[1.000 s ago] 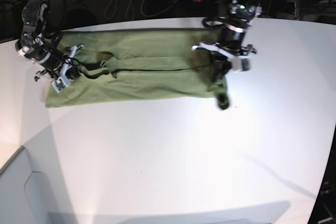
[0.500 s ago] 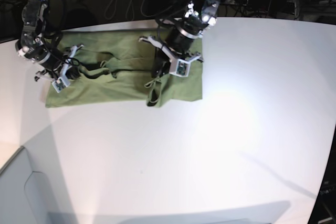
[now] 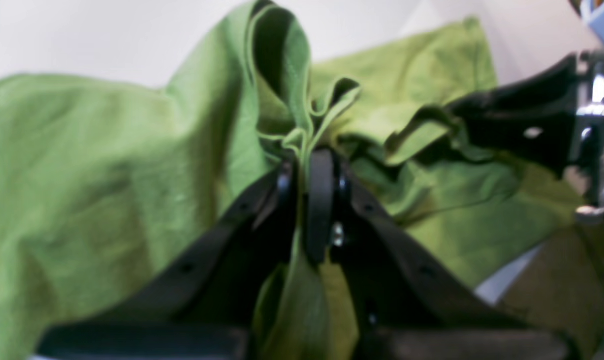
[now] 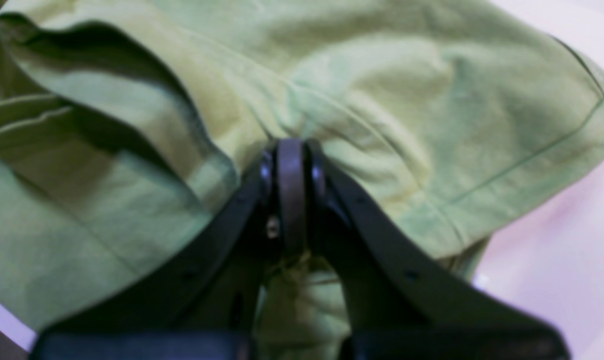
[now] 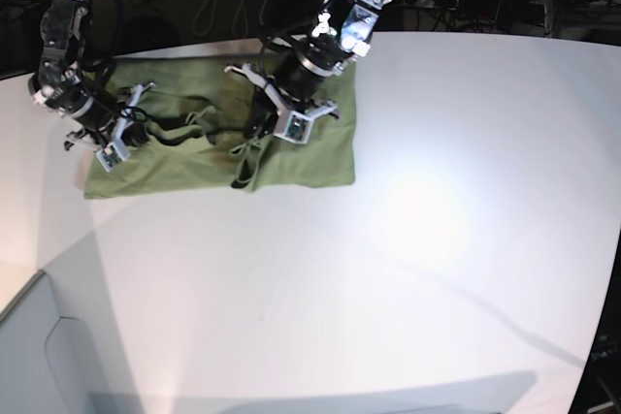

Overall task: Fold the T-shirt properly
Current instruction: 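Lift the strip end with the left gripper and fold it toward the right gripper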

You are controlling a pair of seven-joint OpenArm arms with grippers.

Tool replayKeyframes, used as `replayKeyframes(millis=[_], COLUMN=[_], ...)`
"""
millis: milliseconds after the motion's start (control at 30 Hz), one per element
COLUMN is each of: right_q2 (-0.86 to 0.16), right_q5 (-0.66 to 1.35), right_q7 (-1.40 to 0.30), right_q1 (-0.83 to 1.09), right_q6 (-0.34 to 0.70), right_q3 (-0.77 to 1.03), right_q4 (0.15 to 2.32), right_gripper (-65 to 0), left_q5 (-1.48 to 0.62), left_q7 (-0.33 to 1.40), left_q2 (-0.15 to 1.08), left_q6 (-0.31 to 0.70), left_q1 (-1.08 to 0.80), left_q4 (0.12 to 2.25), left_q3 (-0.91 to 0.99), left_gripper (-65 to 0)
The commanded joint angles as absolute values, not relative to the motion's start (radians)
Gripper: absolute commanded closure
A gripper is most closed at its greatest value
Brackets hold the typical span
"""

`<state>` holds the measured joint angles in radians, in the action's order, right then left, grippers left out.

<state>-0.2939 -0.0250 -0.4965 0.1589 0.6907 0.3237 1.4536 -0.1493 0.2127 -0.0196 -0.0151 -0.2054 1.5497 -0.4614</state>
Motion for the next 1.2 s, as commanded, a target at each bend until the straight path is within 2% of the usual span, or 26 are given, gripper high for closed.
replayKeyframes(millis=[0, 267, 333, 433, 467, 533, 700, 800, 967, 1167], right_q2=[-0.303, -0.303, -0.303, -0.305, -0.314, -0.318, -0.323, -0.323, -0.305, -0.255], right_q5=[-0.054, -0.054, -0.054, -0.054, -0.054, -0.054, -0.054, -0.054, -0.054, -0.054], right_q7=[-0.53, -0.53, -0.53, -0.53, -0.53, -0.53, -0.529, -0.527, -0.532, -0.532], right_q1=[0.159, 0.159, 0.159, 0.159, 0.159, 0.159, 0.157, 0.157, 0.168, 0.168], right_q6=[0.698, 0.698, 0.698, 0.698, 0.698, 0.698, 0.698, 0.698, 0.698, 0.698], right_q3=[0.323, 0.323, 0.323, 0.323, 0.323, 0.323, 0.331, 0.334, 0.426, 0.549], right_q4=[1.457, 1.457, 1.457, 1.457, 1.458, 1.463, 1.465, 1.492, 1.616, 1.715], right_gripper=[-0.1, -0.4, -0.6, -1.7, -3.8, -8.5, -23.3, -28.0, -28.7, -28.9], left_q5=[-0.153, -0.157, -0.16, -0.162, -0.162, -0.162, -0.163, -0.163, -0.163, -0.163], left_q7=[0.185, 0.188, 0.188, 0.186, 0.185, 0.18, 0.183, 0.182, 0.183, 0.183], left_q2=[-0.031, -0.033, -0.033, -0.035, -0.035, -0.027, 0.007, 0.035, 0.053, 0.042], left_q6=[-0.01, -0.01, -0.01, -0.008, -0.007, -0.008, -0.008, -0.008, -0.008, -0.004], left_q1=[-0.194, -0.174, -0.176, -0.182, -0.182, -0.182, -0.185, -0.208, -0.213, -0.208], left_q4=[1.563, 1.555, 1.555, 1.566, 1.567, 1.589, 1.696, 1.747, 1.707, 1.589], left_q3=[-0.463, -0.463, -0.463, -0.464, -0.473, -0.51, -0.555, -0.549, -0.504, -0.575], left_gripper=[0.0, 0.0, -7.5, -23.3, -27.7, -32.0, -32.7, -32.7, -32.7, -32.7])
